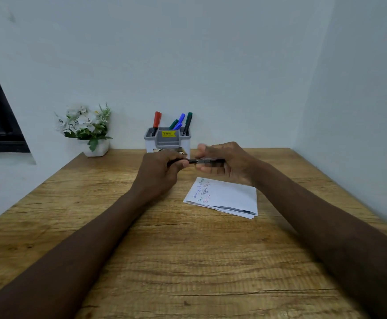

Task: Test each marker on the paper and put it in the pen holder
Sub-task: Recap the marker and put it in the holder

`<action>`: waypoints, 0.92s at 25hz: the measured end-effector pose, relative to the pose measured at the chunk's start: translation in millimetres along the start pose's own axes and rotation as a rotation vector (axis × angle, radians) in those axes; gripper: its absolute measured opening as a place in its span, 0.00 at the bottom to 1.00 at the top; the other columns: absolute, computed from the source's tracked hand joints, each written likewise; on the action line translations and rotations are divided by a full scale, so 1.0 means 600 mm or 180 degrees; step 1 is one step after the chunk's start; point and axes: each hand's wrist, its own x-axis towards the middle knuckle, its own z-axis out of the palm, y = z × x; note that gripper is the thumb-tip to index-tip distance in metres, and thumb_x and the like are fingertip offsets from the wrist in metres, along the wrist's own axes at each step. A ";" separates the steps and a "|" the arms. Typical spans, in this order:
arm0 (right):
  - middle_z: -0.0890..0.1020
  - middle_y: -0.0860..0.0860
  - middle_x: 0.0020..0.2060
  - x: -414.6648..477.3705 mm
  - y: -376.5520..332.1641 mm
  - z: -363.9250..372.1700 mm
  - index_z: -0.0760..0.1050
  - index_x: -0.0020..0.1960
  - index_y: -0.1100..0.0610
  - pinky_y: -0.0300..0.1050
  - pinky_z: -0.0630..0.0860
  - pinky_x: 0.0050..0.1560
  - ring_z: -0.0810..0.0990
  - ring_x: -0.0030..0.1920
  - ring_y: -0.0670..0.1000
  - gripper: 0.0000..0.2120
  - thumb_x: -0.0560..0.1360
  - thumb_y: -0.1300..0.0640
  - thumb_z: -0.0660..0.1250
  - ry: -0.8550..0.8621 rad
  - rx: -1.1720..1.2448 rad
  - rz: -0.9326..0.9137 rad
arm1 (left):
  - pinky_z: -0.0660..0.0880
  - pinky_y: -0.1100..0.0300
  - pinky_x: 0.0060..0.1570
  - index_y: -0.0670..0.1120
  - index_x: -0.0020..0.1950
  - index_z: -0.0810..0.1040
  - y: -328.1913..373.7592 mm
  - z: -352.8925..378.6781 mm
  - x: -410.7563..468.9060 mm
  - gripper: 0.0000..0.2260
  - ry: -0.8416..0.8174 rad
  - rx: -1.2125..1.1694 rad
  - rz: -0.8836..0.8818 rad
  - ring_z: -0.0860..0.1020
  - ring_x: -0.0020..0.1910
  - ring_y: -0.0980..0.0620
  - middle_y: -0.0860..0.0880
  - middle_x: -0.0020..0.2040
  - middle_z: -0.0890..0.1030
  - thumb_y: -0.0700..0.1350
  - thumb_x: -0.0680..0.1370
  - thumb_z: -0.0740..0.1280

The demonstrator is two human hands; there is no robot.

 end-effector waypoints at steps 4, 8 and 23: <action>0.86 0.58 0.42 -0.003 0.002 -0.001 0.83 0.52 0.63 0.41 0.82 0.33 0.85 0.35 0.49 0.27 0.76 0.37 0.71 0.0587 0.0406 0.0006 | 0.69 0.69 0.37 0.48 0.51 0.82 0.012 0.003 0.003 0.06 -0.0076 -0.0254 -0.0388 0.77 0.36 0.64 0.58 0.39 0.81 0.46 0.82 0.66; 0.80 0.54 0.28 0.010 0.016 0.034 0.81 0.37 0.61 0.38 0.64 0.22 0.74 0.24 0.48 0.33 0.80 0.32 0.62 0.0507 -0.0602 0.0161 | 0.76 0.58 0.37 0.48 0.52 0.79 0.028 0.009 -0.009 0.04 -0.0526 -0.0586 -0.0316 0.78 0.33 0.62 0.56 0.38 0.80 0.44 0.83 0.65; 0.87 0.66 0.45 -0.025 -0.001 -0.037 0.81 0.58 0.72 0.45 0.86 0.44 0.88 0.41 0.55 0.21 0.76 0.55 0.73 -0.0296 -0.0578 0.0230 | 0.64 0.57 0.34 0.44 0.35 0.72 0.027 -0.018 0.003 0.24 -0.0902 -0.0864 -0.1286 0.67 0.29 0.54 0.51 0.30 0.71 0.59 0.84 0.57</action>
